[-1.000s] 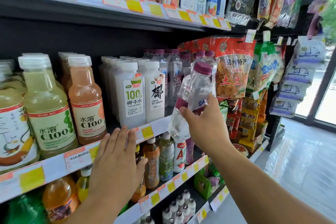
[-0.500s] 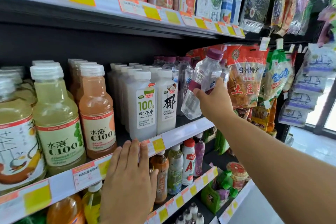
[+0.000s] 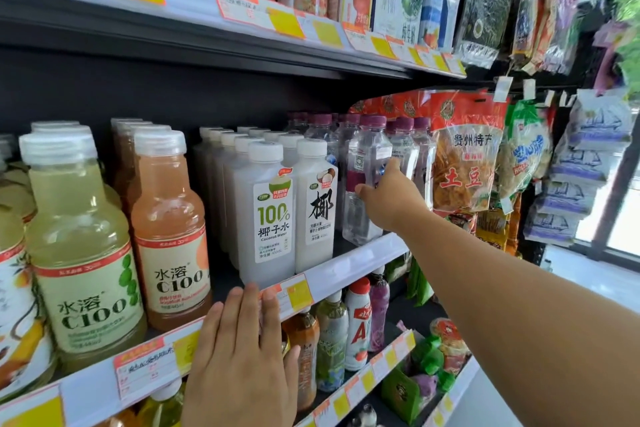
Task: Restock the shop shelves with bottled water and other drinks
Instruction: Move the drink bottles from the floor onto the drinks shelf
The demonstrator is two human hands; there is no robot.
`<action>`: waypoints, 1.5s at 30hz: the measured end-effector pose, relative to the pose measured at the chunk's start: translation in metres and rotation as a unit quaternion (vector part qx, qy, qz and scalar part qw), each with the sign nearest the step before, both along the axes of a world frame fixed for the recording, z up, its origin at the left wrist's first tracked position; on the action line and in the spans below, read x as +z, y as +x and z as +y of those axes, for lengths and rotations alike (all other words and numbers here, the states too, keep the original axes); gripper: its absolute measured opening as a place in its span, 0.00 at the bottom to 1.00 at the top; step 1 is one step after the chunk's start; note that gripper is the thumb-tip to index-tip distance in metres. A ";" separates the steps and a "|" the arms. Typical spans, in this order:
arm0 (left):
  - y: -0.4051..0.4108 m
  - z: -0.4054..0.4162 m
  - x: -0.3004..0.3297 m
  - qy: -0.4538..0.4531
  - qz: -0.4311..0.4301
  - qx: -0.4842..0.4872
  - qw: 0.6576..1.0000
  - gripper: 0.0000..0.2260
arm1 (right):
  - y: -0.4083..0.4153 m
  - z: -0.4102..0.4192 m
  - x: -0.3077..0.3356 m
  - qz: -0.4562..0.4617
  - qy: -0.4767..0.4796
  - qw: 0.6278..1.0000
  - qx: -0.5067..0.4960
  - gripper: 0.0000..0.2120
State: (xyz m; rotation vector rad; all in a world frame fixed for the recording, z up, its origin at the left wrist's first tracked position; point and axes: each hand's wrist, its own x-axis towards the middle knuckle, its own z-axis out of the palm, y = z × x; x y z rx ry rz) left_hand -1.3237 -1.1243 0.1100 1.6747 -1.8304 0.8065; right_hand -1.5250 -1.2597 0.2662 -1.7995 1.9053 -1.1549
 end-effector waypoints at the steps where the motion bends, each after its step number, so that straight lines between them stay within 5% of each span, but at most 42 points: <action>1: 0.000 0.000 0.000 -0.001 -0.001 -0.002 1.000 0.28 | 0.001 -0.002 0.001 0.010 0.004 1.000 -0.003 0.36; 24: 0.002 0.000 0.000 0.026 -0.032 0.010 0.999 0.28 | 0.006 -0.012 -0.013 0.111 -0.001 0.989 -0.095 0.36; 31: 0.001 0.013 0.011 0.072 -0.005 -0.013 0.997 0.29 | 0.003 0.015 -0.024 0.070 -0.057 0.992 -0.086 0.26; 35: -0.002 0.018 0.017 0.095 -0.007 -0.001 0.995 0.30 | -0.015 0.050 -0.085 0.063 -0.125 0.989 -0.056 0.23; 39: -0.005 0.018 0.016 0.097 -0.017 0.015 0.995 0.28 | -0.053 0.087 -0.190 0.090 -0.078 0.988 -0.096 0.14; 45: -0.013 0.020 0.013 0.102 -0.016 0.041 0.994 0.32 | -0.110 0.146 -0.345 0.118 0.235 0.957 -0.125 0.15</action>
